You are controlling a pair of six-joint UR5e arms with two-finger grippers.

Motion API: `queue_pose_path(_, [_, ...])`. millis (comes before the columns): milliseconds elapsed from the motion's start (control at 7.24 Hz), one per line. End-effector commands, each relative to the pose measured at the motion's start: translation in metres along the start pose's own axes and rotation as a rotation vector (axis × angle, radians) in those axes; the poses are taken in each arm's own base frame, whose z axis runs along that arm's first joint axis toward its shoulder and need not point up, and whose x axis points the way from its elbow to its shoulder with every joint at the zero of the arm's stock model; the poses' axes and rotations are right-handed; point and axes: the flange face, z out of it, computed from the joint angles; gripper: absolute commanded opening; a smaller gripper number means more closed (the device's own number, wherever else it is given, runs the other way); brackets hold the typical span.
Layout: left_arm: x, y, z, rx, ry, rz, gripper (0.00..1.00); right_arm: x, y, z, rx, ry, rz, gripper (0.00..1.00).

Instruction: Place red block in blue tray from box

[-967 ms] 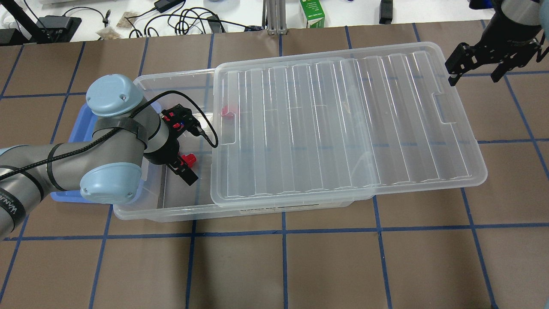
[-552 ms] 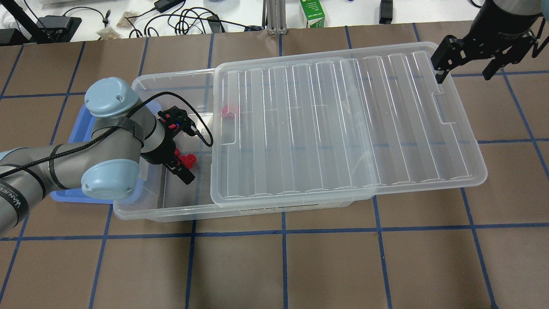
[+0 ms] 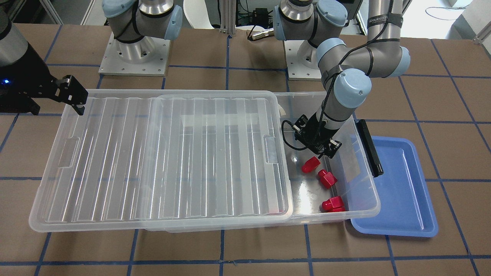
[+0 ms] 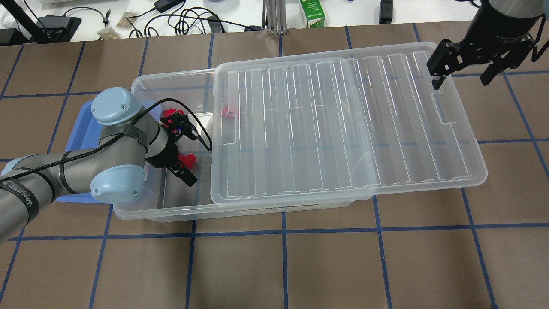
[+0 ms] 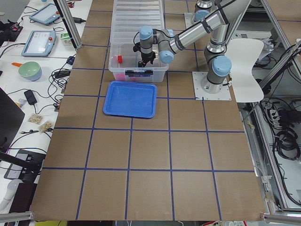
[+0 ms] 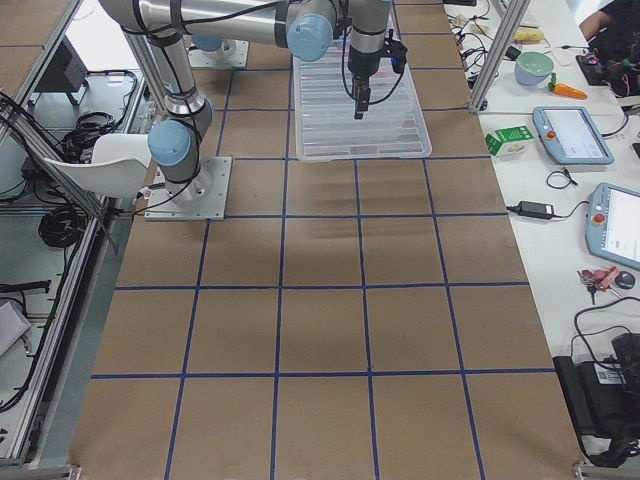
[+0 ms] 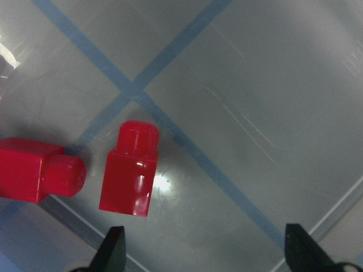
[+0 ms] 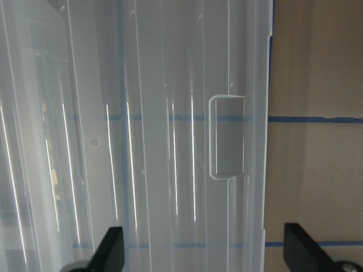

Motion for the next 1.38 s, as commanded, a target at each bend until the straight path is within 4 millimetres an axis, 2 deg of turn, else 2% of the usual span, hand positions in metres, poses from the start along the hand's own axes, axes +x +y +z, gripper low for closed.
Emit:
queue_pose_path(0, [-0.006, -0.005, 0.011, 0.01, -0.01, 0.01, 1.0, 0.0, 0.001, 0.001, -0.005, 0.005, -0.007, 1.0])
queue_pose_path(276, [-0.013, -0.01, 0.015, 0.035, -0.041, 0.035, 1.0, 0.001, 0.001, 0.001, -0.006, 0.008, -0.007, 1.0])
queue_pose_path(552, [-0.012, -0.008, 0.024, 0.019, -0.026, 0.034, 1.0, 0.0, 0.001, 0.001, -0.006, 0.007, -0.008, 1.0])
queue_pose_path(691, [-0.012, -0.008, 0.027, 0.015, -0.021, 0.032, 0.85, 0.0, 0.001, 0.001, -0.005, 0.005, -0.008, 1.0])
queue_pose_path(829, [-0.013, -0.008, 0.027, 0.015, -0.021, 0.034, 0.79, 0.0, 0.002, 0.0, -0.004, 0.001, -0.008, 1.0])
queue_pose_path(967, [-0.013, -0.007, 0.027, 0.014, -0.022, 0.047, 0.63, -0.001, 0.003, -0.002, 0.0, 0.0, -0.008, 1.0])
queue_pose_path(1105, [-0.015, -0.006, 0.027, 0.005, -0.028, 0.12, 0.26, -0.001, 0.003, -0.001, -0.001, 0.0, -0.008, 1.0])
queue_pose_path(1243, [-0.015, -0.007, 0.024, 0.016, -0.042, 0.122, 0.03, -0.001, 0.003, -0.002, 0.001, -0.001, -0.008, 1.0])
